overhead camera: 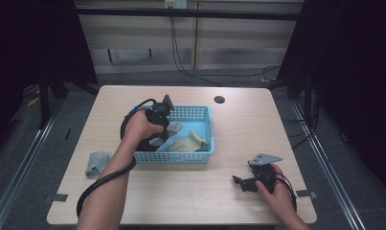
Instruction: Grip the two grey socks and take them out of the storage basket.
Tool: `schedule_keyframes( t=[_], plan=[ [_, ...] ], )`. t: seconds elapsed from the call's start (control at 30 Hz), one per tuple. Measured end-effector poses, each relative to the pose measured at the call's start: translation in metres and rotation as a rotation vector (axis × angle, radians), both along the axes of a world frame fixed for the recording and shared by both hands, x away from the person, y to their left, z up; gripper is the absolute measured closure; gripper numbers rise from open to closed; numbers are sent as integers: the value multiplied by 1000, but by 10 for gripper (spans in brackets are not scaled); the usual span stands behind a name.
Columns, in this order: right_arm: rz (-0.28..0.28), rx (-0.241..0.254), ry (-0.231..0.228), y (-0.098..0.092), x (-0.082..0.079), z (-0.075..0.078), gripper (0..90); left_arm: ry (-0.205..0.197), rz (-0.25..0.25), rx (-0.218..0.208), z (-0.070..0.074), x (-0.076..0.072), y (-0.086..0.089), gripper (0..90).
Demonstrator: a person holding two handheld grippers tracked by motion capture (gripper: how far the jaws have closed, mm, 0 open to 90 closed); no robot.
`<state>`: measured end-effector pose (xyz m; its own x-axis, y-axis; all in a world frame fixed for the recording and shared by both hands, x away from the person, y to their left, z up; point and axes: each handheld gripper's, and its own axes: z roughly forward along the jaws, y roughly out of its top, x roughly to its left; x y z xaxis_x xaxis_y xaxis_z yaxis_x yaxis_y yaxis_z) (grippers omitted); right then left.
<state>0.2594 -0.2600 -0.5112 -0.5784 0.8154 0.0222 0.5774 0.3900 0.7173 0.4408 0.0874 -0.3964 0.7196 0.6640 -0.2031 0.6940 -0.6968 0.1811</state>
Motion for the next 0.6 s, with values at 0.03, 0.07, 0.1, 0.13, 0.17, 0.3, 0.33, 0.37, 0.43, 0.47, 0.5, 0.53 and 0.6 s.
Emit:
schedule_keyframes(
  t=[0.03,0.07,0.1,0.13,0.17,0.3,0.33,0.37,0.43,0.47,0.5,0.53,0.6],
  plan=[
    [-1,-1,0,0,0,0,115,4,-3,-4,2,0,1,815],
    [-1,-1,0,0,0,0,115,4,-3,-4,2,0,1,815],
    [0,0,0,0,0,0,115,8,4,-4,7,-1,3,815],
    [1,2,0,0,0,0,115,8,4,-4,7,-1,3,815],
    [-1,-1,0,0,0,0,115,9,5,-5,11,-1,4,815],
    [0,1,0,0,0,0,115,0,1,-11,22,-2,7,815],
    [0,1,0,0,0,0,115,0,1,-11,22,-2,7,815],
    [-2,1,2,0,0,0,115,3,-2,-10,24,-2,8,815],
    [0,0,1,0,0,0,115,2,5,-12,29,-4,11,815],
    [0,0,1,0,0,0,115,2,5,-12,29,-4,11,815],
    [1,1,0,0,0,0,115,8,5,-6,32,-4,13,815],
    [1,1,0,0,0,0,115,8,5,-6,32,-4,13,815],
    [1,1,0,0,0,0,115,8,6,-8,35,-5,15,815]
  ],
)
